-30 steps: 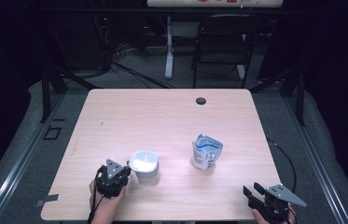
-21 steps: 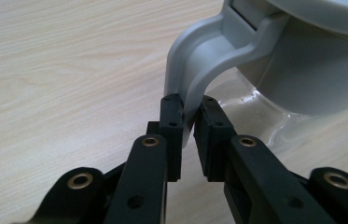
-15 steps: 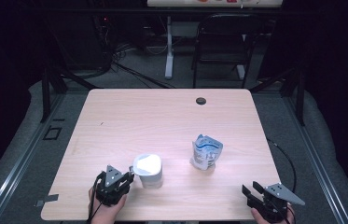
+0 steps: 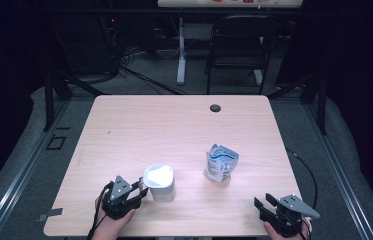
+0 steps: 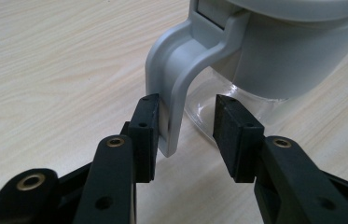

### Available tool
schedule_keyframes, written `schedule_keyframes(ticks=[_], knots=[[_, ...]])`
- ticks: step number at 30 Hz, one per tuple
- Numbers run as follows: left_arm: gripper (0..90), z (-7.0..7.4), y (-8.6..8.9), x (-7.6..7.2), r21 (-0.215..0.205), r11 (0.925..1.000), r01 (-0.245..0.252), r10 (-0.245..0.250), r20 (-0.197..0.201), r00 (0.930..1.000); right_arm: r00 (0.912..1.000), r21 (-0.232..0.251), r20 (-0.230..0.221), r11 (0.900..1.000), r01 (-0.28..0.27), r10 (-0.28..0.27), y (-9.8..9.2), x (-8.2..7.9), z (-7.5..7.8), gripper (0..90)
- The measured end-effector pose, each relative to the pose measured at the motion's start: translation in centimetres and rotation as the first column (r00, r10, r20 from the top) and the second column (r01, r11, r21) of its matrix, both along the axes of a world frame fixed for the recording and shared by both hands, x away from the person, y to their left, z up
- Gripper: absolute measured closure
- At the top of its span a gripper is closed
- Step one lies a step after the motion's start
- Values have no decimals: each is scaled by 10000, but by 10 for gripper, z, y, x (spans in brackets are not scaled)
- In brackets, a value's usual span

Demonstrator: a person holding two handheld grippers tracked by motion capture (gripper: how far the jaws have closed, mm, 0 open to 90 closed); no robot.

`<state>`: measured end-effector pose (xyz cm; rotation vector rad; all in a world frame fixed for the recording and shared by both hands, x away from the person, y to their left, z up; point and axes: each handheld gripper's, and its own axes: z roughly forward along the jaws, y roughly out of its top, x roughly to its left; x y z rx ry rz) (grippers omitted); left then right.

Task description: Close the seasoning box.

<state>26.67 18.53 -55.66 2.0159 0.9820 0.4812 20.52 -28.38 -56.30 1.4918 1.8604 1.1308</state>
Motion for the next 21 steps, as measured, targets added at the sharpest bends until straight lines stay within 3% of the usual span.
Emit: schedule_keyframes(ticks=[8, 14, 17, 21], knots=[[569, 1, 11, 12, -174, 9995, -271, 272, 81, 9996, 9999, 146, 45, 9998, 131, -132, -5, -2, 1, 520], [580, 3, 8, 32, -442, 9966, 697, -698, -4, 9976, 9999, 124, 9, 9998, 138, -138, -4, -2, 0, 520], [630, 3, 7, 32, -361, 9948, 949, -952, -87, 9954, 10000, 74, 26, 9999, 93, -94, -4, -2, 0, 520], [630, 3, 9, 24, -346, 9928, 1143, -1146, -73, 9934, 9999, 173, 11, 9997, 160, -161, -7, -3, 1, 520]])
